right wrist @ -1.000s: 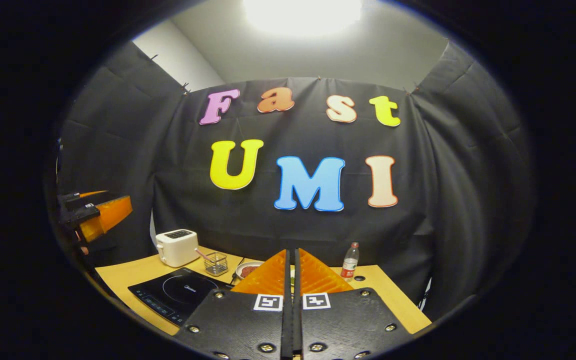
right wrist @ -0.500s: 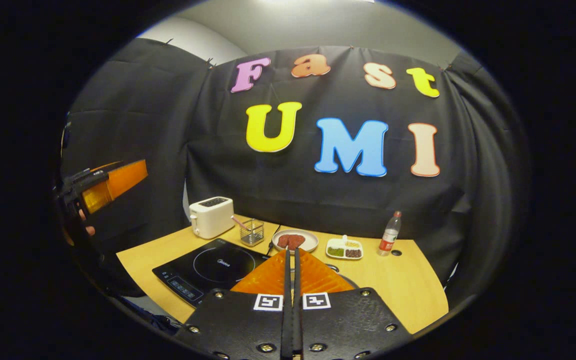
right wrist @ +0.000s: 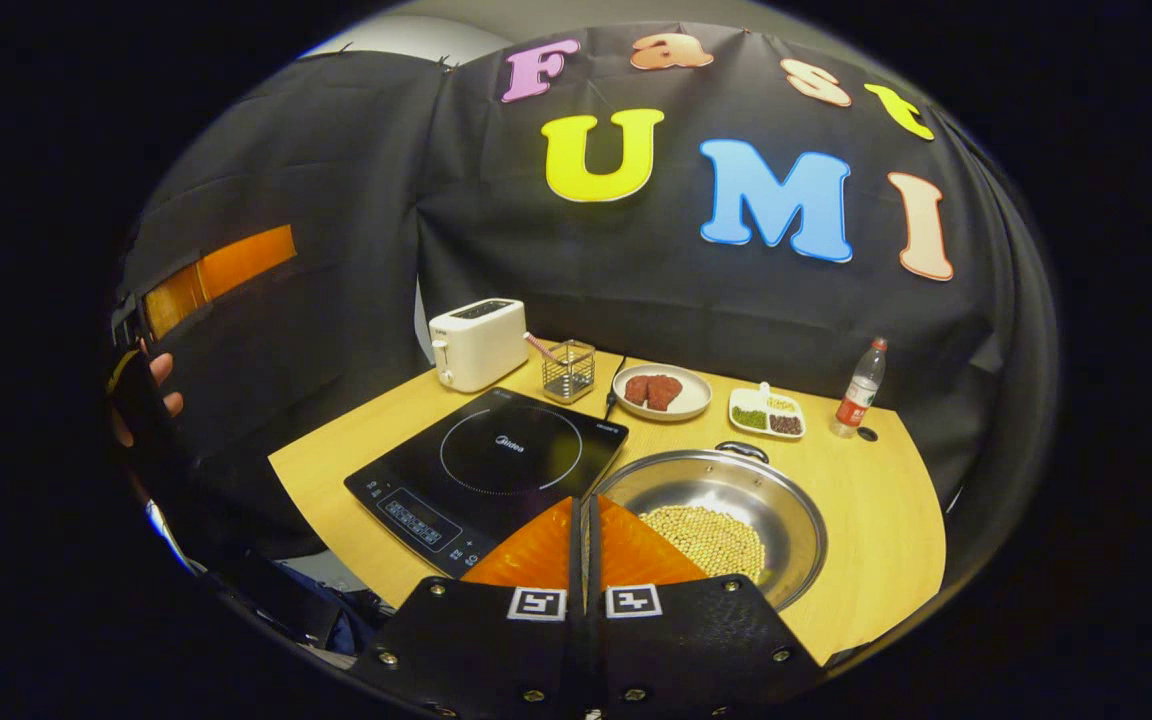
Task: First push the handle of the pot to place it horizontally, then grasp the pot with both hands and set it on the induction cooktop.
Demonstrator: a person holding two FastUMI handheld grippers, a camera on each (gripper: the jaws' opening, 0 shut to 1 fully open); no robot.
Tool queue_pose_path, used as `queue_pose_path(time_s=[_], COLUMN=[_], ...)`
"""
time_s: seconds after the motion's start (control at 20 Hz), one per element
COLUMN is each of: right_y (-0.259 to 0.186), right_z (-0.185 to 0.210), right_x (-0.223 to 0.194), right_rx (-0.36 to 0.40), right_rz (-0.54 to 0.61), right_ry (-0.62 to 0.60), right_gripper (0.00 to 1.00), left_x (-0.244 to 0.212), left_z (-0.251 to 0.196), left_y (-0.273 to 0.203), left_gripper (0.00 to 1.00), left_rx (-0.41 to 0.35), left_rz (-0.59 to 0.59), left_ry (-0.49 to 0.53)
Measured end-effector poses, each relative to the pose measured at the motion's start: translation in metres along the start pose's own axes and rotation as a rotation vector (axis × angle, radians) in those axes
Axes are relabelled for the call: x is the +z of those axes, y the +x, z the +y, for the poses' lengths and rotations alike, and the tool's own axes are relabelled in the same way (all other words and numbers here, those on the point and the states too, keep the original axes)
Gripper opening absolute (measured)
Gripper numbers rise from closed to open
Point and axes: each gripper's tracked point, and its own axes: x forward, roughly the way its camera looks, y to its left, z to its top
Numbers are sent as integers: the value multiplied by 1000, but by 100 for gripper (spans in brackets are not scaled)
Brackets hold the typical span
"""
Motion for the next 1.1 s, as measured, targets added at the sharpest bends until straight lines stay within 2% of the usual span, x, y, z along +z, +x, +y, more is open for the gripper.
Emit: queue_pose_path(time_s=[0.05,0.15,0.2,0.3,0.55,0.7,0.75,1.0,1.1], right_y=[5,12,16,23,37,40,42,53,58], right_z=[4,11,14,19,18,22,22,12,6], right_x=[-9,-24,-33,-52,-92,-107,-111,-130,-131], right_rx=[5,14,19,26,11,19,17,-29,-53], right_rz=[31,72,94,147,268,332,352,445,456], right_ry=[-1,-8,-12,-8,15,77,97,199,235], right_gripper=[0,0,0,0,0,1,1,1,1], left_x=[-3,-6,-7,-6,-13,-19,-20,-28,-30], left_z=[2,4,5,8,7,17,20,29,30], left_y=[1,4,4,4,4,2,3,5,8], left_gripper=[98,100,97,100,98,98,94,100,99], left_rx=[-1,-8,-13,-13,-16,5,10,24,23], left_rz=[7,17,16,4,22,31,35,54,54], left_ry=[-8,-15,-12,5,18,24,17,8,15])
